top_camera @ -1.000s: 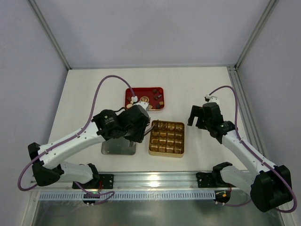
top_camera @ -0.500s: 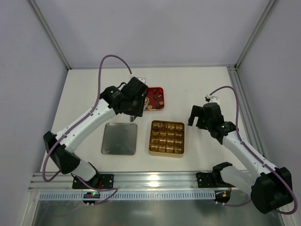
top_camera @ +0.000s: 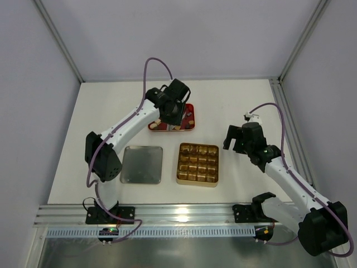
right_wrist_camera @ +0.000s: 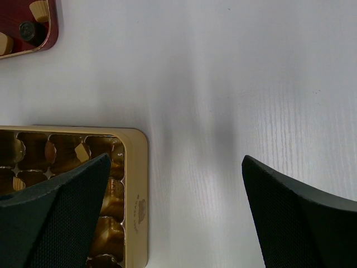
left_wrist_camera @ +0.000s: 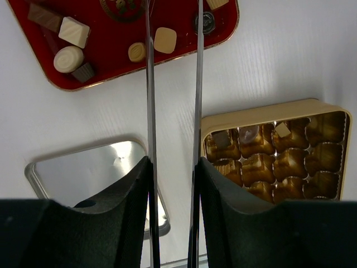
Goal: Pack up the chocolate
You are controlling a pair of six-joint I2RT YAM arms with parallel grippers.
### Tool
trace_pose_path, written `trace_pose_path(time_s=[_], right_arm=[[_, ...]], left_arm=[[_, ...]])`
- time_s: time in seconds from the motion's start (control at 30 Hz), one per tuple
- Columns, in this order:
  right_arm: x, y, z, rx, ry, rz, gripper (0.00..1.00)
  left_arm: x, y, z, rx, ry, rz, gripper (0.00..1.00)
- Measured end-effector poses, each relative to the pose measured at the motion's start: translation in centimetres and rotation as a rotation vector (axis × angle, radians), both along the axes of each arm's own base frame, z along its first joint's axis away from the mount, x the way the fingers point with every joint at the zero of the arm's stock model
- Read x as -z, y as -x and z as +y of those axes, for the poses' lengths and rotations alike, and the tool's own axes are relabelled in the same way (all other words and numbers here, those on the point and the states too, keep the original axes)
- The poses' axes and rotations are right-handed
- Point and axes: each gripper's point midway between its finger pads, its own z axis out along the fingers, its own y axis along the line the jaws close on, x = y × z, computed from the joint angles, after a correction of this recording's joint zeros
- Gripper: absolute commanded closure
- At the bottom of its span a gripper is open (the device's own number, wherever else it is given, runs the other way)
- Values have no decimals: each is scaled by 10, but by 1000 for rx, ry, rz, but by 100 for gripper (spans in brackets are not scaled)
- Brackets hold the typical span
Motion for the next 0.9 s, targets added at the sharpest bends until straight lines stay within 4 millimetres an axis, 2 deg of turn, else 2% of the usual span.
trace_pose_path(time_s=[0.23, 0.9], right_arm=[[-2, 3, -2, 2, 2, -4, 0], [-5, 7, -4, 6, 7, -8, 0]], left_arm=[[26, -7, -4, -8, -37, 38, 64], [43, -18, -14, -31, -30, 40, 64]])
